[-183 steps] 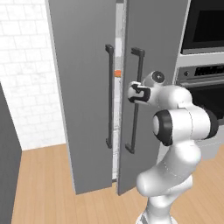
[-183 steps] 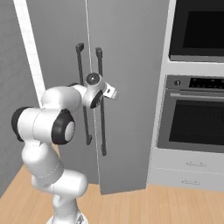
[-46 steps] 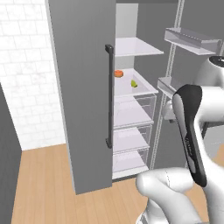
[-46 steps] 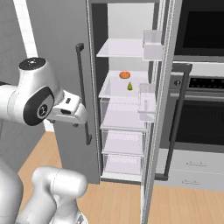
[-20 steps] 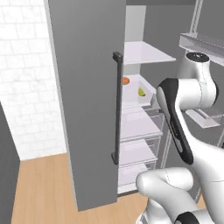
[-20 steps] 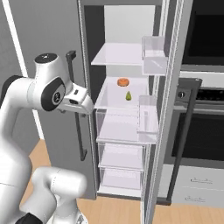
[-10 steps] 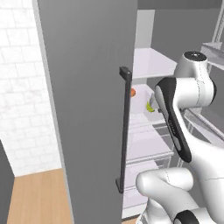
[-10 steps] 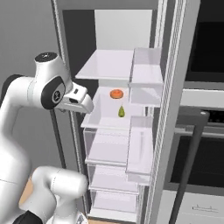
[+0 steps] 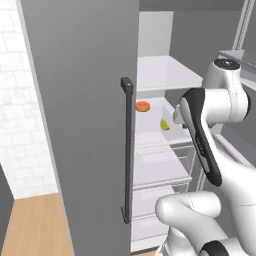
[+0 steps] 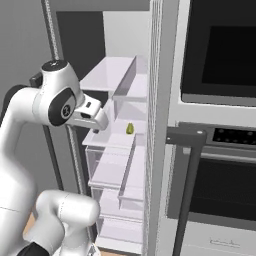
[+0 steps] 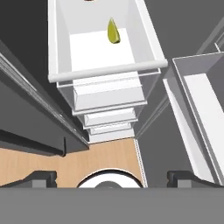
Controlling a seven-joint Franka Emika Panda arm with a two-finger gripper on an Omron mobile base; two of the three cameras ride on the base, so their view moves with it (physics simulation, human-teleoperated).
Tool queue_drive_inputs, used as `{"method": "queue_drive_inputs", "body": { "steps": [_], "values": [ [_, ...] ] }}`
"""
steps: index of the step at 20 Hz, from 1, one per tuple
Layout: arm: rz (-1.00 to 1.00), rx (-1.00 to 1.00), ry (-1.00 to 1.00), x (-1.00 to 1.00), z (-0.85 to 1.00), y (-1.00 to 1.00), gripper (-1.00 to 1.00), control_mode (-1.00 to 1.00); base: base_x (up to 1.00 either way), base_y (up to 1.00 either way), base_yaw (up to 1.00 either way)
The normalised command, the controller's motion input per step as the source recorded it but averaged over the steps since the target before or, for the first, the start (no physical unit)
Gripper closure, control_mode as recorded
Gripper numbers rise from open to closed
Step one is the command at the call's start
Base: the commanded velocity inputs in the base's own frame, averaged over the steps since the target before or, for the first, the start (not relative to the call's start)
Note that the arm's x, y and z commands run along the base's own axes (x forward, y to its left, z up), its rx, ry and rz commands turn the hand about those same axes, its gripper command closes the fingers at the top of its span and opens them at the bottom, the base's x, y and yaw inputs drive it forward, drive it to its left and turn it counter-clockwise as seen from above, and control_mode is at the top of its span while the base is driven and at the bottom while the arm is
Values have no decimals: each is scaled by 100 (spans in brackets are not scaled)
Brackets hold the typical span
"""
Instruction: Grab a lemon wedge from the fridge and one ice cube from the ice bowl, and put them in the glass of lemonade.
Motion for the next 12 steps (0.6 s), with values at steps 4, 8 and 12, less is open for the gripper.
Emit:
{"method": "queue_drive_inputs", "body": {
  "steps": [4, 8, 12],
  "values": [
    [0, 0, 0, 0, 0, 0, -100, 100, 48, -9, 0],
    [0, 0, 0, 0, 0, 0, -100, 100, 45, -25, 0],
    [0, 0, 0, -11, -1, 0, -100, -100, 2, -10, 0]
  ]
}}
